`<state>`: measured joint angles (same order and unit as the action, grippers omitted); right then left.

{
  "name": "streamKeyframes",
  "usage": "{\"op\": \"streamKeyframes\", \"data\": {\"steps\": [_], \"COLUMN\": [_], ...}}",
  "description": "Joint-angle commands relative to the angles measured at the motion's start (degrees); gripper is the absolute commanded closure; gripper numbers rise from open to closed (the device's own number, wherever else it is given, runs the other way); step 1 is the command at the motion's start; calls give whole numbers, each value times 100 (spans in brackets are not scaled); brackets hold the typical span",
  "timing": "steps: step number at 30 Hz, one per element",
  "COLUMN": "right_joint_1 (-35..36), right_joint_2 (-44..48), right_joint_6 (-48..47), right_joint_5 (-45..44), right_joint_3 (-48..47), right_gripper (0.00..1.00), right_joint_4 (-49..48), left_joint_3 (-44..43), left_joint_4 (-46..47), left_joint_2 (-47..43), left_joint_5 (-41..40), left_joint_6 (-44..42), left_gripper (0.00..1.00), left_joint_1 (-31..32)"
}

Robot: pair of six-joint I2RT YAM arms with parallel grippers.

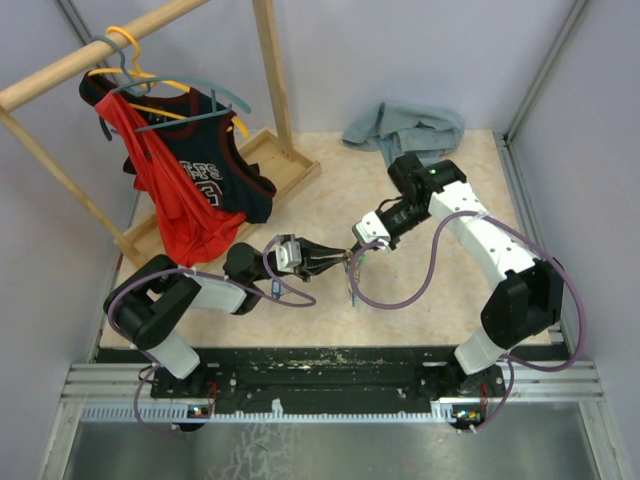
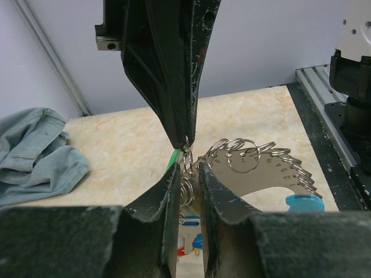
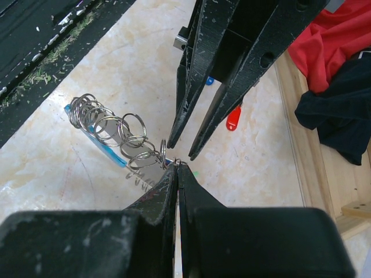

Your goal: Remove the keys from the keyring

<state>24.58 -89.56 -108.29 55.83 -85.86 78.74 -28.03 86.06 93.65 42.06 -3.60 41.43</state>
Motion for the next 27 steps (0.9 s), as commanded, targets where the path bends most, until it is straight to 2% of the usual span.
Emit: {"op": "streamKeyframes", "data": {"steps": [1,19,27], "right_joint_1": [-24,3,44], "right_joint_2": [26,9,2], "right_joint_6": [-335,-390,-411], "right_joint_5": [505,471,518], "right_joint_3": [-26,-36,-35], "right_gripper": [100,100,100], "right_joint_4": [153,160,186], "left_joint_3": [-89,-206,-298], "left_joint_4": [45,-58,-263], "left_joint_2": [-48,39,49], "left_joint_5": [-181,323,171], "left_joint_6": [-85,-54,-54], "left_gripper": [76,78,77], "left_joint_1": [23,23,30]}}
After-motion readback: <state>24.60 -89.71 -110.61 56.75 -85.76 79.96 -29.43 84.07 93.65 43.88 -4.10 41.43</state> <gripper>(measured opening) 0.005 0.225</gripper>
